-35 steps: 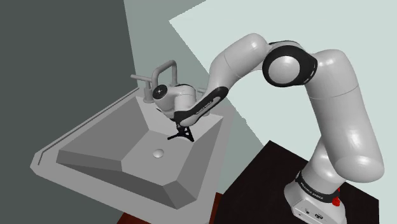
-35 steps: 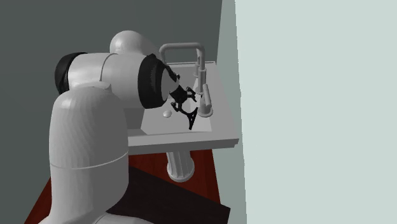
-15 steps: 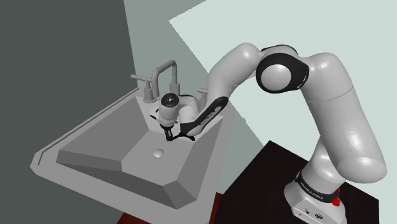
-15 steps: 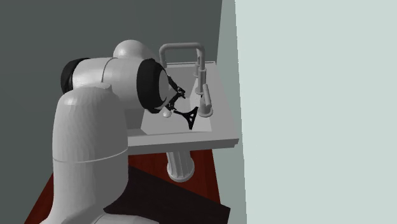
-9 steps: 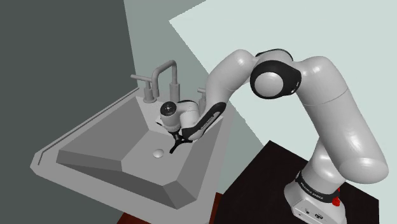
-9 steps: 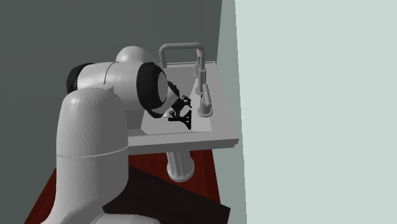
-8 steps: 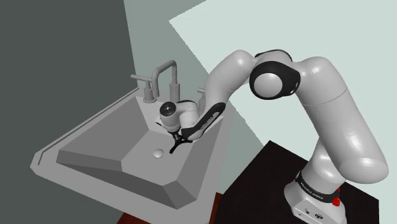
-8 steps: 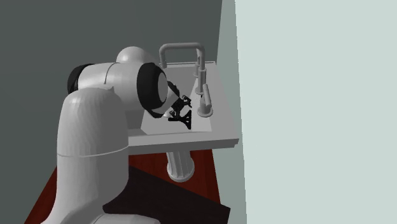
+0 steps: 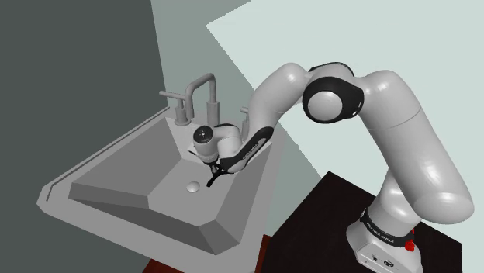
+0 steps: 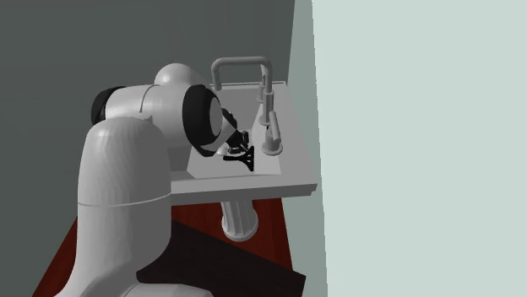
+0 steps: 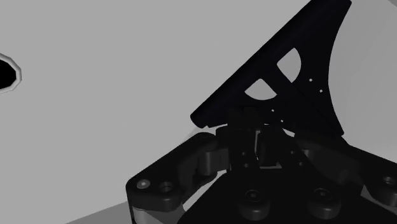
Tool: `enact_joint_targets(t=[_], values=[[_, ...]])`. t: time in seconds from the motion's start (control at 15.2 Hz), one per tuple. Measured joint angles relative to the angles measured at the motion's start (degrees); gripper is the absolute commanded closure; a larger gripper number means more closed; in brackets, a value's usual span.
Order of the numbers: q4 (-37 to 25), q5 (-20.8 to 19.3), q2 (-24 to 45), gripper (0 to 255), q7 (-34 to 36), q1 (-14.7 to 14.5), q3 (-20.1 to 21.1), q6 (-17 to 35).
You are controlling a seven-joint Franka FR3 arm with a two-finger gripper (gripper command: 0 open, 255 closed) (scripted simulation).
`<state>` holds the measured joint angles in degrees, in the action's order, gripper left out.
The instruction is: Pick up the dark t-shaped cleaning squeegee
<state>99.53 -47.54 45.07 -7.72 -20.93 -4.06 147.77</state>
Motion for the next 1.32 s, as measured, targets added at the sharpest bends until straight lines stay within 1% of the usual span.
enact_joint_targets(t=[0.13,0.2,0.26,0.33,0.4,0.59,0.79,0.86,0.99,1.19,1.32], values=[[0.05,-0.08,0.06,255,0.17,-0.07,-0.06,0.07],[0.04,-0.07,0.03,0,0.17,-0.09,-0.04,0.07],[-0.09,-0.11,-0.09,0,0.17,-0.04,-0.12,0.09],[0.33,0.27,-0.63,0,-2.30,1.16,1.11,0.74],[0.92,1.15,-1.01,0,-7.31,3.04,3.48,1.34],[4.51,5.04,-2.99,0,-27.75,10.96,13.08,2.53],[7.67,10.59,-4.38,0,-50.45,20.47,24.35,0.13],[7.39,11.53,-3.99,0,-54.87,21.95,26.29,-0.72],[7.30,11.82,-3.19,0,-58.04,22.96,27.42,-0.76],[6.47,11.15,-1.61,0,-58.46,22.60,27.03,-0.03],[5.96,10.59,-1.38,0,-58.11,22.20,26.76,-0.85]])
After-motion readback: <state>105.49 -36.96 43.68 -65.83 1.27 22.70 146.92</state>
